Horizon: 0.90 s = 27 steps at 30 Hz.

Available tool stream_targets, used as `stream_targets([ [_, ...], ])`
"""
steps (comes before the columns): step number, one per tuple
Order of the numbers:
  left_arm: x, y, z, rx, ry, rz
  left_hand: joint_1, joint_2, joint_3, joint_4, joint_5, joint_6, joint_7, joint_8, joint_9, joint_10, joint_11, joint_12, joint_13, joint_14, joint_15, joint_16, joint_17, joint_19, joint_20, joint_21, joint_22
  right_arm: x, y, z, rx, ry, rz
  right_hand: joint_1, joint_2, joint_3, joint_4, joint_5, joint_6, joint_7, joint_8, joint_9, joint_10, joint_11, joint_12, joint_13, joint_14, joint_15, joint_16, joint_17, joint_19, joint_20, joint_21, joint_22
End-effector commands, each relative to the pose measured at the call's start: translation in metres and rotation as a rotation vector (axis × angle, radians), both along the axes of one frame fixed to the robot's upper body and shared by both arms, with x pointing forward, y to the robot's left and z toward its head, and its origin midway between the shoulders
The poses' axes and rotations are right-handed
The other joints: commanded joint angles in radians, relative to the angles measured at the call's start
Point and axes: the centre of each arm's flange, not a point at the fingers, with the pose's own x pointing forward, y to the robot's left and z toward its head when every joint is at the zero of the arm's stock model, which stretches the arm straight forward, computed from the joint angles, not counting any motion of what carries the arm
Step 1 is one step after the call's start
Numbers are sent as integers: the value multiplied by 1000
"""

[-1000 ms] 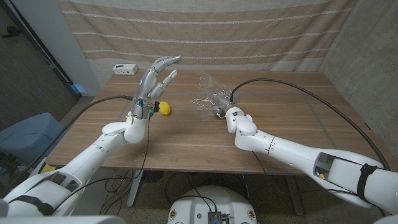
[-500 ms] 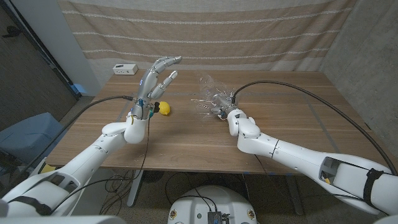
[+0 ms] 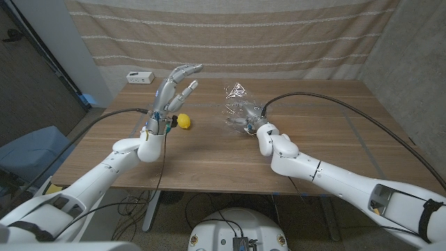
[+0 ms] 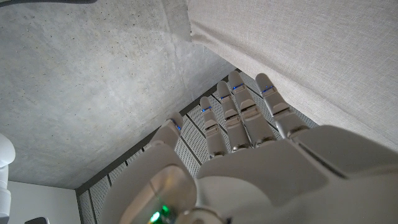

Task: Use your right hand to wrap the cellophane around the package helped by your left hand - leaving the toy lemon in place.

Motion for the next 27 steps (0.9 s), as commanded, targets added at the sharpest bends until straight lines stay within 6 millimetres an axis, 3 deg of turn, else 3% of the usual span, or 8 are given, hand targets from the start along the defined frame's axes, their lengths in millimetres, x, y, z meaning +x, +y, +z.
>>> stream_targets([
  [1,2,4,-2,1,15,5,-5,-3,5,1,3,-3,0,4,1,3,0,-5,1,-1,1,-3,0,-1,2,3,-1,-35,-7,26,103,-166,91,-21,-11,-15,1,7,13,-1,7,2,10,4,6,2,5,1,1,-1,-10,15,-9,4],
  [9,2,8,-4,-4,20,12,-5,-1,5,-1,3,-6,-1,4,1,0,-2,-8,-3,-1,3,-3,0,-2,3,3,-2,-43,-17,29,203,-216,145,-50,-30,-37,9,16,41,7,16,1,34,5,12,3,20,2,2,-4,-10,23,-18,4],
  [12,2,10,-5,-6,21,14,-6,0,5,-1,3,-5,-1,5,1,0,3,-9,-5,-2,4,-2,0,-3,3,3,-2,-47,-24,29,282,-255,170,-25,24,-11,0,29,84,7,28,1,77,3,22,3,50,-3,11,-8,7,18,-20,5],
  [16,2,10,-5,-7,20,15,-5,1,5,-2,3,-7,0,5,0,2,2,-9,-6,-3,3,-3,0,-3,2,3,-2,-50,-34,28,384,-309,188,-13,66,7,-6,29,121,17,35,0,108,17,28,4,83,-8,22,-9,25,8,-20,5],
  [27,2,15,-8,-18,27,21,-7,2,4,-3,3,-8,-2,5,0,4,-1,-10,-11,-4,2,-3,0,-4,3,3,-3,-53,-68,26,704,-407,296,-22,115,21,-3,15,143,34,32,-1,141,35,31,5,125,-6,38,-6,43,0,-23,6],
])
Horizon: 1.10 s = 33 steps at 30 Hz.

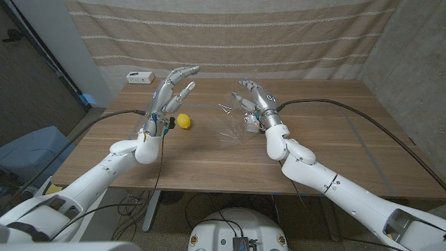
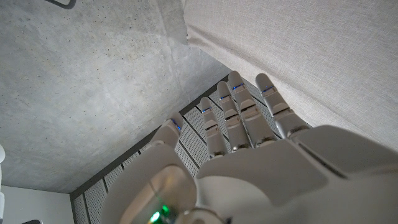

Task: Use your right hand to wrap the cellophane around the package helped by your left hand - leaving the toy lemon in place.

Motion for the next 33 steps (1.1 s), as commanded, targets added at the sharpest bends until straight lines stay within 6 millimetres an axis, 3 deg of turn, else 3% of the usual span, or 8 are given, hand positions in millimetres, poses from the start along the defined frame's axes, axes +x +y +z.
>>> stream_targets([
  [1,-1,6,-3,-11,6,8,-6,2,5,-4,3,-4,4,5,0,3,-1,-4,-2,0,-1,-3,-1,-5,3,3,1,-10,-34,0,313,-129,138,-2,19,9,6,-4,10,3,5,-1,15,5,9,5,20,-1,9,4,11,0,-3,2],
  [11,1,16,-6,-52,38,8,-6,3,3,-5,3,-4,4,6,0,4,-1,-5,-6,-3,-2,-4,0,-4,4,4,1,-11,-54,-3,534,-201,356,-10,18,7,6,-9,9,3,1,-1,17,4,6,6,32,-1,11,3,21,-8,-2,3],
  [19,5,27,-10,-104,106,-15,-3,2,4,-9,3,-3,5,6,0,1,0,-7,-9,-9,-3,-7,-2,-5,4,4,0,-16,-73,-6,637,-230,406,-20,16,4,6,-10,12,-1,-2,-1,26,5,6,6,51,3,14,1,39,-25,3,4],
  [33,19,55,-18,-194,371,-126,-4,-5,6,-20,6,-54,-16,-6,-2,-109,-2,-44,-33,-130,23,-53,-13,-50,17,-12,-3,-34,-102,-12,713,-256,428,-60,32,-1,24,-7,58,24,5,-1,71,21,13,7,72,1,16,3,71,-65,8,5],
])
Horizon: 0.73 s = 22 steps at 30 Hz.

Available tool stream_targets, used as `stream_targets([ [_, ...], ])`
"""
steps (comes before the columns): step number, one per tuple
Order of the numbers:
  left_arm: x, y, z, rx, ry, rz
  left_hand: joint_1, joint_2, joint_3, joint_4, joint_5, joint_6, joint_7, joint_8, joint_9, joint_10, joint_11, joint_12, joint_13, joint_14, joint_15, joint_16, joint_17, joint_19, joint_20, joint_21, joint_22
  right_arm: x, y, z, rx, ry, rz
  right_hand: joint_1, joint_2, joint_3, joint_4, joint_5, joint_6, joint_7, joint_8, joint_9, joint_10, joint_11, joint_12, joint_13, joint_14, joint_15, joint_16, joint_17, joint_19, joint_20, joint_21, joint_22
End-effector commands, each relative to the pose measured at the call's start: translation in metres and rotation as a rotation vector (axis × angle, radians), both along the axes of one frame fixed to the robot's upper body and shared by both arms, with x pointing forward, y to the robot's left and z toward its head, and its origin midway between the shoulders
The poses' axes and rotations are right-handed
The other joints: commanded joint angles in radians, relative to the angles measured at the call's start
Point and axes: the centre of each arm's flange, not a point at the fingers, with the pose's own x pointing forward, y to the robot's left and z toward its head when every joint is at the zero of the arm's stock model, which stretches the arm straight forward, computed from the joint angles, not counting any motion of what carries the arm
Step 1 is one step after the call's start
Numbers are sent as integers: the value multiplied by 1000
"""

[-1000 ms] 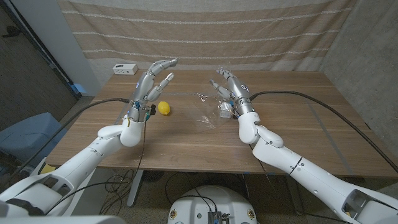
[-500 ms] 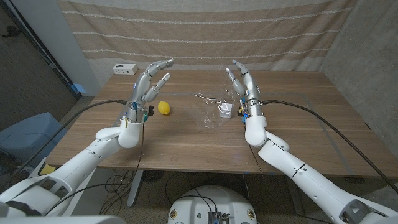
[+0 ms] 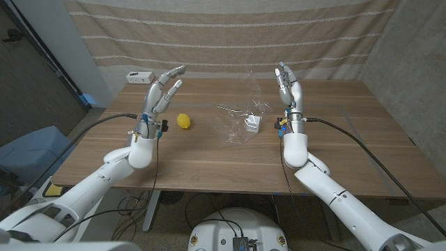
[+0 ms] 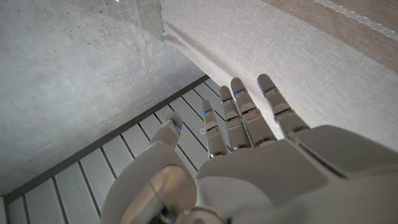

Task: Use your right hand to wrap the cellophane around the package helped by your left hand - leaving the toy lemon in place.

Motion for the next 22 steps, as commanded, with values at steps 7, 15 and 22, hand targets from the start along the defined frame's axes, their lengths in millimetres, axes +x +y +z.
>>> stream_targets([
  [7,16,34,-12,-92,315,-178,-17,-4,-4,-2,6,-67,-7,-12,-3,-96,10,-14,-22,-110,16,-22,-1,-56,8,-23,-1,-19,-36,-8,129,-32,59,-20,8,1,9,0,16,20,1,3,23,20,6,2,24,-2,5,0,25,-12,11,4],
  [15,24,53,-29,-148,457,-270,-31,10,-2,12,4,-143,10,-15,-7,-181,9,-16,-51,-231,19,-31,-11,-106,-19,-48,-7,-28,-53,-18,186,-17,57,-41,-2,-9,14,-1,1,40,-9,4,24,41,1,3,31,10,2,-2,40,-5,12,3],
  [22,21,67,-49,-209,526,-268,-41,10,-5,20,2,-176,-6,-15,-8,-225,8,-16,-67,-275,22,-28,-15,-133,-2,-62,-9,-36,-41,-18,206,-42,58,-51,-5,-13,17,-1,4,44,-10,4,30,38,0,3,37,17,2,-3,41,0,9,3],
])
